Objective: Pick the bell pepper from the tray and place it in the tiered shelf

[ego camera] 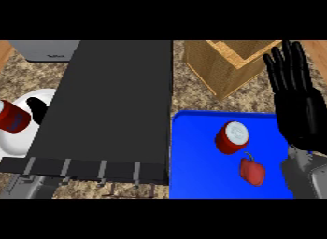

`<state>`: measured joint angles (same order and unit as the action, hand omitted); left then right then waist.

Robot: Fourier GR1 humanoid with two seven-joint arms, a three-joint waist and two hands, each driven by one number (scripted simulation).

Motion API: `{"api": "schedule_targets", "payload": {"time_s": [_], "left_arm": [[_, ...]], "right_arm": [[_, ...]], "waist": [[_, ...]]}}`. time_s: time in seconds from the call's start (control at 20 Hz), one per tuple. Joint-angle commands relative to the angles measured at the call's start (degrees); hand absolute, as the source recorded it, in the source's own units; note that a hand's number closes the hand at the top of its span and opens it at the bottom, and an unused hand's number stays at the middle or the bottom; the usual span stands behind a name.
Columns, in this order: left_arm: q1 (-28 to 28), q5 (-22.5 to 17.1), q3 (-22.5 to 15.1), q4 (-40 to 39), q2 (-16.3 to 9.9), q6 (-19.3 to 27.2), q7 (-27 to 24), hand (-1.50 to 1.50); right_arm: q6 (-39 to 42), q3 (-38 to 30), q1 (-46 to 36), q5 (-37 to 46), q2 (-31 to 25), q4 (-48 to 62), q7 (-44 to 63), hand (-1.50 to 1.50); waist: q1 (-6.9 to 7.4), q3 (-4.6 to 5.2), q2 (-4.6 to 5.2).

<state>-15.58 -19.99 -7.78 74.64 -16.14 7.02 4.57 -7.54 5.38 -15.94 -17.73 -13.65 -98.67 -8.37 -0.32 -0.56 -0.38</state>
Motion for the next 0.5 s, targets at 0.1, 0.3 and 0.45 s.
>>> {"api": "schedule_targets", "payload": {"time_s": [0.1,0.3,0.45], "left_arm": [[5.26,4.42,-0.79,-0.08,-4.62,0.44,-1.09,0.00],[7.23,5.36,0.11,-1.38,-6.46,1.41,-0.97,0.00],[11.68,7.38,-2.97,-1.13,-5.37,1.31,-2.18,0.00]], "right_arm": [[-15.10,-7.77,15.07,9.66,-3.31,1.47,3.52,-1.50],[-23.70,-15.35,29.75,18.27,-10.07,13.49,10.53,-1.50],[-36.46,-20.60,35.64,16.17,0.88,8.80,8.24,1.50]], "waist": [[-4.23,0.63,-0.50],[-11.49,1.65,2.63],[-7.76,0.71,-0.45]]}}
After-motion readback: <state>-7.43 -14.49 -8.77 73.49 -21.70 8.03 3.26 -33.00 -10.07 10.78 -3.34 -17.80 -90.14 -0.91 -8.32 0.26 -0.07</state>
